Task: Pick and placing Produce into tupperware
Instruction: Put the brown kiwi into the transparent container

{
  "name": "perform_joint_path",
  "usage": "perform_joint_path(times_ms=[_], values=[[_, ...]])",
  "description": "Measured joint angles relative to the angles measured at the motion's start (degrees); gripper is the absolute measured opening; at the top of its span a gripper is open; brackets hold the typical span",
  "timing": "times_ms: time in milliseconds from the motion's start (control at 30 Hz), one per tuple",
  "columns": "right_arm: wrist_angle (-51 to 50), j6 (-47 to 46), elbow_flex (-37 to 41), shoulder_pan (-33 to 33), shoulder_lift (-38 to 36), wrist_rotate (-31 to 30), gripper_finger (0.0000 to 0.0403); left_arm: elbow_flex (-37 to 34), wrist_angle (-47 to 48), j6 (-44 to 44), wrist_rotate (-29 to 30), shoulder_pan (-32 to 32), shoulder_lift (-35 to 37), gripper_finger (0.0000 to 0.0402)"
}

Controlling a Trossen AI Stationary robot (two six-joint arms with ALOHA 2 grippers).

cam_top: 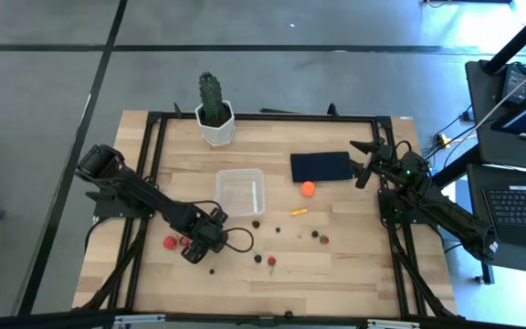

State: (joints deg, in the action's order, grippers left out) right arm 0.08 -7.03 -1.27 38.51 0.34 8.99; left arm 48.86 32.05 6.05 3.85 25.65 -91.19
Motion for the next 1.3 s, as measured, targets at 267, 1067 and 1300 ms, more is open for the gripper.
perform_joint_path(times_ms=[267, 1067, 1300], values=[[0.00, -0.15, 0.01, -0.01, 0.02, 0.00, 0.0339, 0.07, 0.46, -7.16, 5.27, -0.62, 10.65, 0.0216], [0.00, -0.01, 0.00, 0.00, 0.01, -0.01, 0.0339, 0.24, -13.39, -7.00, 9.86, -21.30, 16.11, 0.0223], [0.00, 0.00, -0.01, 0.01, 0.02, -0.02, 0.0339, 0.24, -13.25, -6.98, 6.53, -25.02, 9.74, 0.0224]])
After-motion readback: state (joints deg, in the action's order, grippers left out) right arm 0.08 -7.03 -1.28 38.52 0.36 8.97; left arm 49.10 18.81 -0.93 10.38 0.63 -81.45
